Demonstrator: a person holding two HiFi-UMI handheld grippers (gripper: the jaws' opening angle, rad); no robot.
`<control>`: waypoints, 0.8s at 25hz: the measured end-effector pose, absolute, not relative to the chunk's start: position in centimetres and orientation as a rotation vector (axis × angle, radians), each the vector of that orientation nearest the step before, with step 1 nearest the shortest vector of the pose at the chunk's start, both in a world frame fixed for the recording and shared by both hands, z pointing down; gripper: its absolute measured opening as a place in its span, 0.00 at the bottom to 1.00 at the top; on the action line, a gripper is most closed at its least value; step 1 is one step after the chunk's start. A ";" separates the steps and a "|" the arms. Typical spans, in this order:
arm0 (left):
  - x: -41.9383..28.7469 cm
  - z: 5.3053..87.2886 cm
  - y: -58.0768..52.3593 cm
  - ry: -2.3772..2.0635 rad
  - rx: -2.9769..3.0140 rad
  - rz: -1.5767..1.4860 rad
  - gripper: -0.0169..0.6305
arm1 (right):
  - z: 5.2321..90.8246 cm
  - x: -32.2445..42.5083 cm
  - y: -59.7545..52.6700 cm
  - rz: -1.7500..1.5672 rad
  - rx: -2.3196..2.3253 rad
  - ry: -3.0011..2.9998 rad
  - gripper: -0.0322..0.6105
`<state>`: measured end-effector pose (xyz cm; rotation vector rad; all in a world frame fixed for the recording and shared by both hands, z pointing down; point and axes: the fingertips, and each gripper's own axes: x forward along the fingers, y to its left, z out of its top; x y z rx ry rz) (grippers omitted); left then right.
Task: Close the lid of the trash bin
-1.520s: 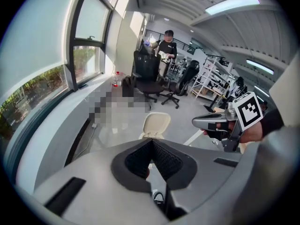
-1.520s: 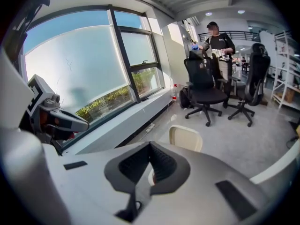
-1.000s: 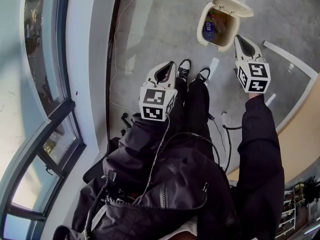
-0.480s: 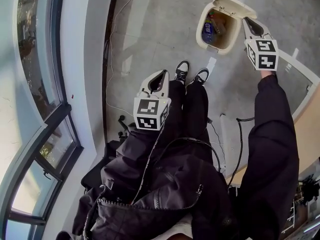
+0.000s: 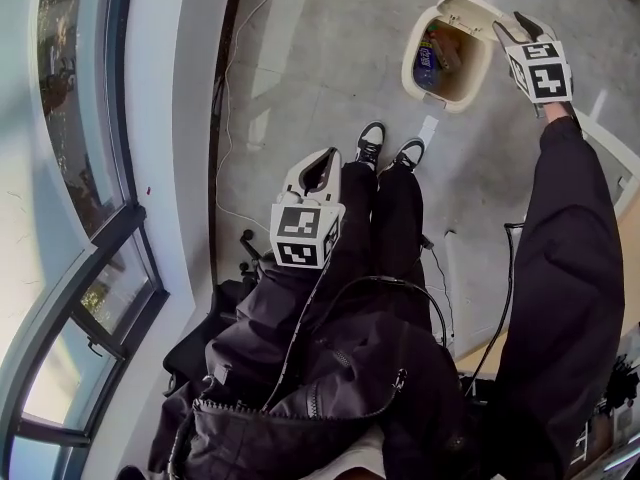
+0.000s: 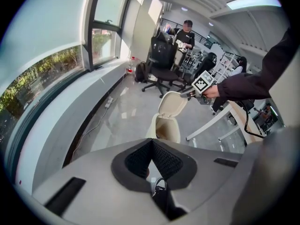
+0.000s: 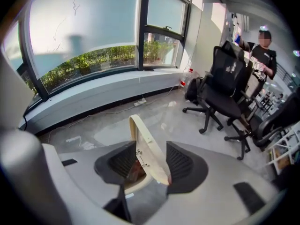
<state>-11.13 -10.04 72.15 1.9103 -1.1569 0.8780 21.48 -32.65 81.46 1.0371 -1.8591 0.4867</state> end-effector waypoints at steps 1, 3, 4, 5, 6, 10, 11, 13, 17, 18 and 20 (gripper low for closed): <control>-11.2 72.3 -9.9 -1.158 1.908 0.879 0.03 | 81.9 21.6 -32.5 0.493 1.022 -1.848 0.35; -11.5 72.4 -9.8 -1.161 1.902 0.880 0.03 | 82.4 21.6 -32.3 0.501 0.992 -1.835 0.36; -11.6 72.4 -9.8 -1.162 1.900 0.880 0.03 | 82.4 21.5 -32.2 0.503 0.982 -1.833 0.36; -11.7 72.3 -9.9 -1.163 1.899 0.878 0.03 | 82.4 21.4 -32.1 0.505 0.975 -1.834 0.36; -11.8 72.3 -9.9 -1.163 1.898 0.878 0.03 | 82.2 21.2 -32.0 0.511 0.970 -1.838 0.36; -11.7 72.3 -9.7 -1.158 1.898 0.874 0.03 | 82.0 20.2 -29.6 0.568 0.929 -1.867 0.38; -11.6 72.3 -9.7 -1.156 1.900 0.872 0.03 | 82.0 19.9 -28.7 0.591 0.910 -1.874 0.38; -11.5 72.3 -9.6 -1.150 1.902 0.871 0.03 | 82.4 19.1 -26.6 0.623 0.870 -1.883 0.38; -11.4 72.8 -9.2 -1.142 1.903 0.876 0.03 | 83.3 17.7 -23.5 0.680 0.832 -1.907 0.39; -11.3 72.9 -9.1 -1.139 1.903 0.877 0.03 | 83.6 17.4 -22.9 0.698 0.826 -1.911 0.39; -11.2 73.1 -8.6 -1.130 1.902 0.881 0.03 | 84.2 16.8 -21.6 0.731 0.807 -1.915 0.39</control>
